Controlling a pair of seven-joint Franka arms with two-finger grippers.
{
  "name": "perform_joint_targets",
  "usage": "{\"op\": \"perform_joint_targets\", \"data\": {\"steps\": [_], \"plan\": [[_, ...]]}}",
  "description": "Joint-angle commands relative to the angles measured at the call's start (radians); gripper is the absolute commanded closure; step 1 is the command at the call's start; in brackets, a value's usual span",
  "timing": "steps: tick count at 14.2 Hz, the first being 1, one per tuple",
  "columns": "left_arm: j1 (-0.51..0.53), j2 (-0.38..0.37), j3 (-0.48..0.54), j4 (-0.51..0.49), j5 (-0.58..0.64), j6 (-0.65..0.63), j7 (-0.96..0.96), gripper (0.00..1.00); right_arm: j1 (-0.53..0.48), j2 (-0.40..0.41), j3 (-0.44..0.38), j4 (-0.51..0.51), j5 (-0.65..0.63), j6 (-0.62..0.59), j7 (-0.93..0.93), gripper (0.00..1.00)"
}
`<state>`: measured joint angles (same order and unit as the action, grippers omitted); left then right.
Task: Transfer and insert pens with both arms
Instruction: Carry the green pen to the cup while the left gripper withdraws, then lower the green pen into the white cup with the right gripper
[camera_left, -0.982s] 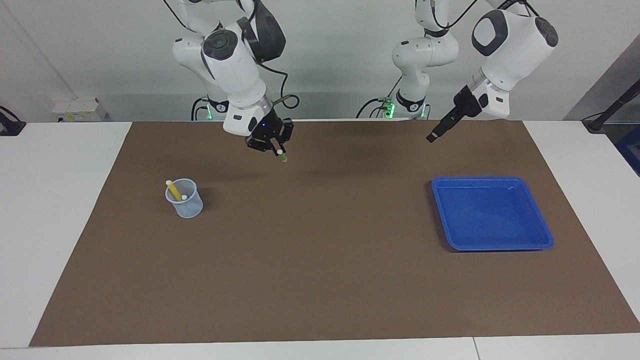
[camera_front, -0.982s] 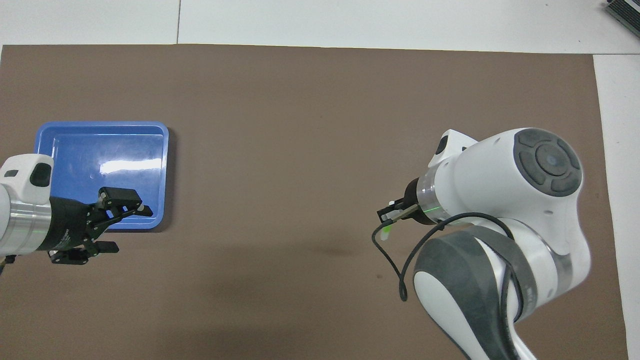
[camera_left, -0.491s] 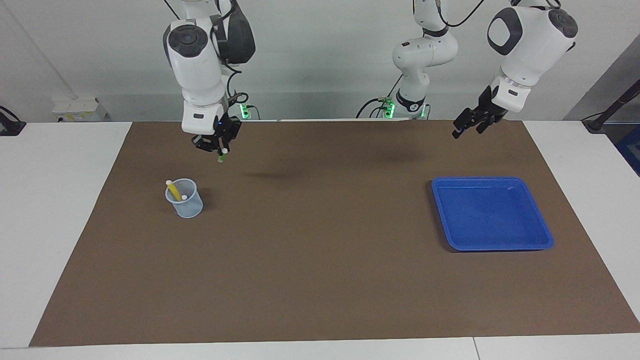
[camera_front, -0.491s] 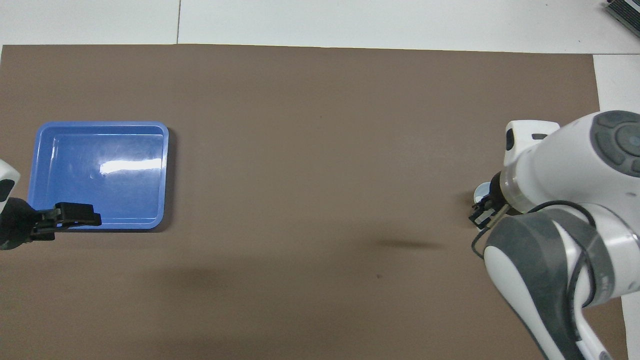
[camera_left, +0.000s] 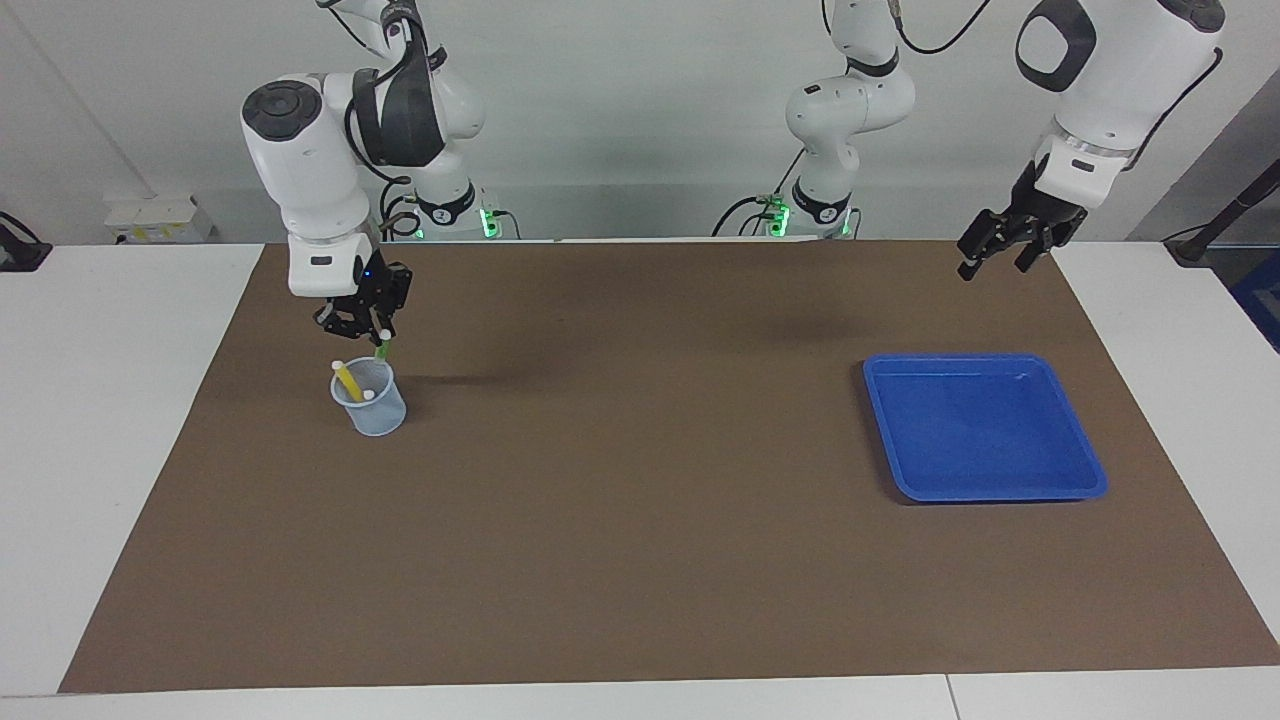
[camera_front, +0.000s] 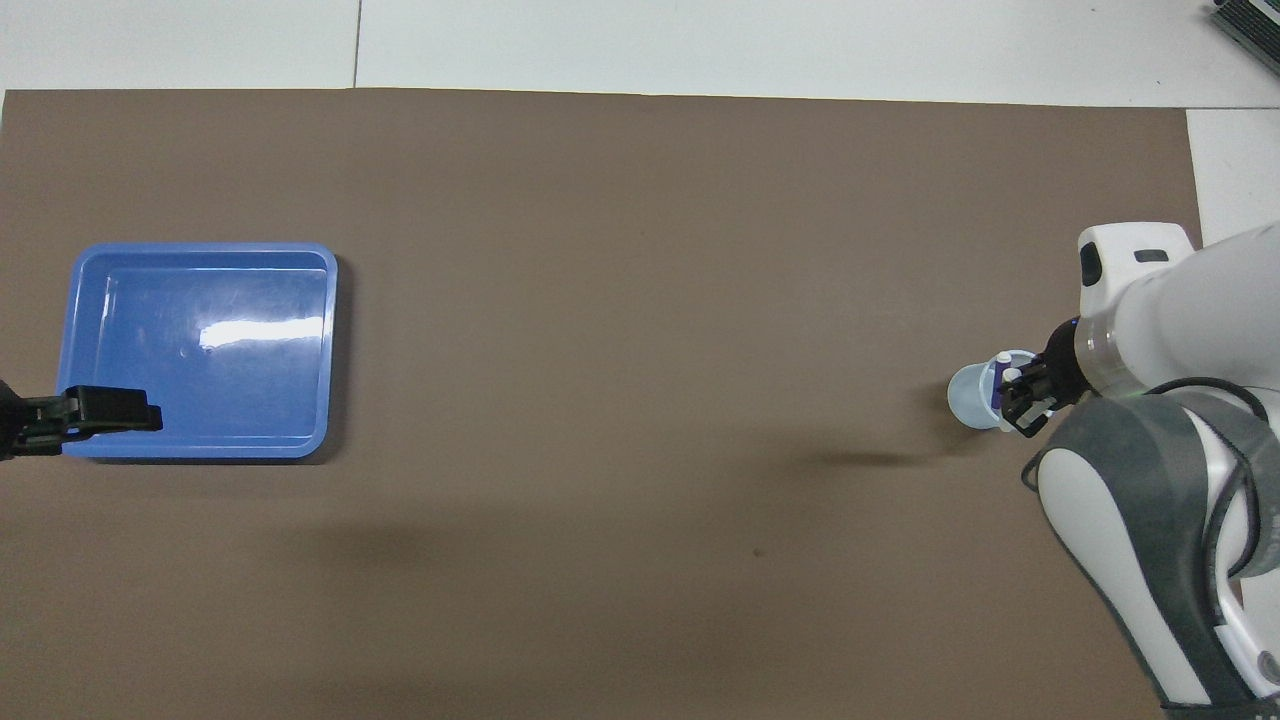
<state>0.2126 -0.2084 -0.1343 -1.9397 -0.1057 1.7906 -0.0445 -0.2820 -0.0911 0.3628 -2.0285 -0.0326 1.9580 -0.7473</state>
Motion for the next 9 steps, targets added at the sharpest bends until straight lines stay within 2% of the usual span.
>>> {"op": "perform_joint_targets", "data": {"steps": [1, 3, 6, 9], "plan": [[0.001, 0.049, -0.005, 0.074, 0.020, -0.031, 0.011, 0.00, -0.009, -0.016, 0.008, -0.077, -0.018, 0.119, -0.052, 1.00], [-0.013, 0.079, -0.007, 0.110, 0.035, -0.043, 0.009, 0.00, -0.011, -0.016, 0.008, -0.098, -0.017, 0.160, -0.089, 1.00], [-0.061, 0.087, -0.008, 0.116, 0.092, -0.037, 0.009, 0.00, -0.034, -0.016, 0.007, -0.101, -0.015, 0.162, -0.138, 1.00], [-0.065, 0.093, -0.010, 0.119, 0.090, -0.028, 0.009, 0.00, -0.100, -0.016, 0.002, -0.101, 0.057, 0.151, -0.233, 1.00]]}}
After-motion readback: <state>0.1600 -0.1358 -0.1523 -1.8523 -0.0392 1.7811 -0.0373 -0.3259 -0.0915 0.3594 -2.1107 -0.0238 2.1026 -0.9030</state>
